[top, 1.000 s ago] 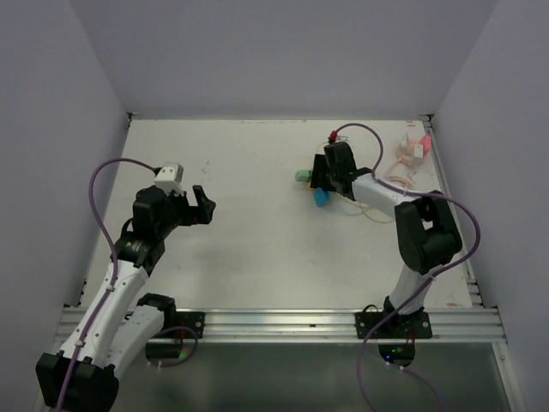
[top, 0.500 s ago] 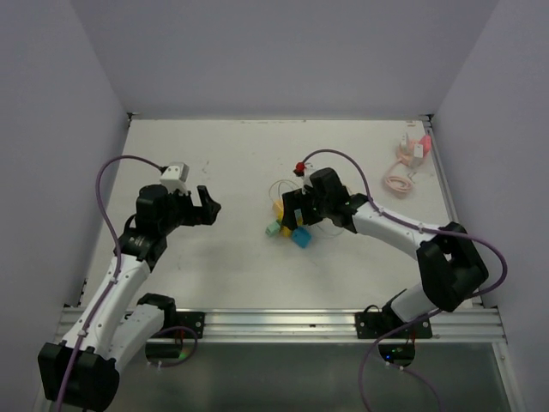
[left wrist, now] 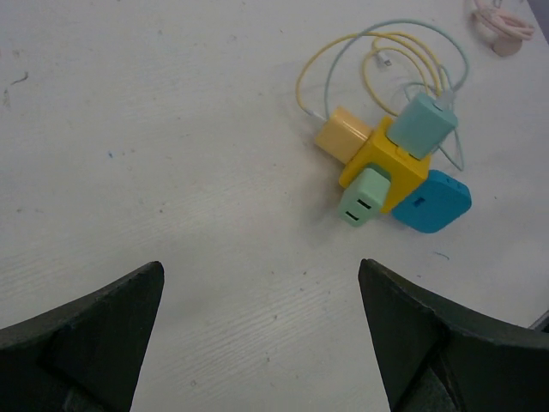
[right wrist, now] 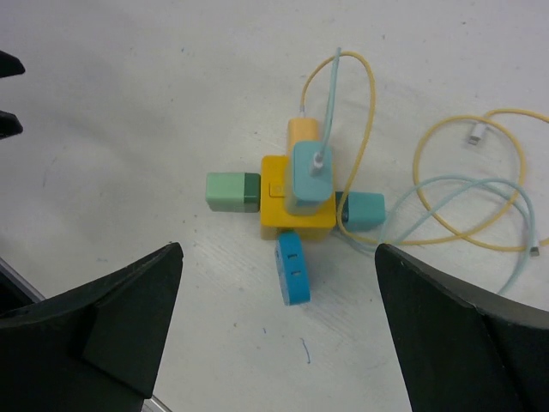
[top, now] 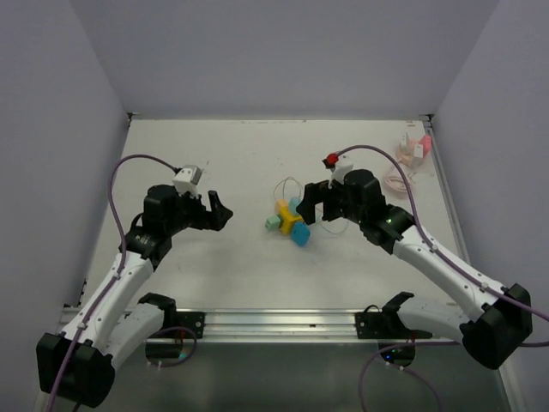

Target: Pull the plug off the socket

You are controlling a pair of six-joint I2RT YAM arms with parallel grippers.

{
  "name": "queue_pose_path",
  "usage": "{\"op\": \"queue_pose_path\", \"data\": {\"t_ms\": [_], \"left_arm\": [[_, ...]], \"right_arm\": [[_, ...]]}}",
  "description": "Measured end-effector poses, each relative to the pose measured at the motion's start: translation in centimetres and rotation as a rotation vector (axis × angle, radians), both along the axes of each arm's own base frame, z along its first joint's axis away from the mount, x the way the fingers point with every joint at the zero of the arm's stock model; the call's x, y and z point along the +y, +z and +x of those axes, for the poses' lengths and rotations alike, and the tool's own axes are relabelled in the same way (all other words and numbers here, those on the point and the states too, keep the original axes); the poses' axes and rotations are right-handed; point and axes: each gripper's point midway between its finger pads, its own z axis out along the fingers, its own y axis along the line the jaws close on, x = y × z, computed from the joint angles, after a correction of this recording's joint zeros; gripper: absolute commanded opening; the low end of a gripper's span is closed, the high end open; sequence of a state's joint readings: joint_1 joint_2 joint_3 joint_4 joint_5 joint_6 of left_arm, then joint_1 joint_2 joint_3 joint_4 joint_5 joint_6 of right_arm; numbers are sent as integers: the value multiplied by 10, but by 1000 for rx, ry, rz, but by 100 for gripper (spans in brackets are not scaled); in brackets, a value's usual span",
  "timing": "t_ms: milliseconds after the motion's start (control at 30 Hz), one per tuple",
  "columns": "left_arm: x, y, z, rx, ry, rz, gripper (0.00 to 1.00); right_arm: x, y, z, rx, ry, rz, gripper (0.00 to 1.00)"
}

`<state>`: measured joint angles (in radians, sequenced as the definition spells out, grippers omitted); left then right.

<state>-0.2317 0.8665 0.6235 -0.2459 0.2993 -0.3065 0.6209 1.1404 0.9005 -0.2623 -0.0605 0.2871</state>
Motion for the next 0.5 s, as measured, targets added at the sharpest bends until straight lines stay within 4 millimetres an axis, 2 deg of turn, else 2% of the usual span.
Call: {"op": "queue_pose_path", "data": {"t_ms": [167, 233, 333, 500], "left_arm": [[-29, 1, -14, -7, -107, -3, 99], [-41, 2, -20, -15, -146, 5, 100], [-60, 0, -29, -18, -209, 16, 100], [-84, -20, -35, 38, -270, 74, 100]], "right_arm": [[-18, 22, -12, -53, -47, 19, 98], [-22, 25, -15, -62, -60, 28, 99], [-29, 21, -22, -70, -74, 42, 99], [-34, 9, -32, -52, -78, 58, 99]]}}
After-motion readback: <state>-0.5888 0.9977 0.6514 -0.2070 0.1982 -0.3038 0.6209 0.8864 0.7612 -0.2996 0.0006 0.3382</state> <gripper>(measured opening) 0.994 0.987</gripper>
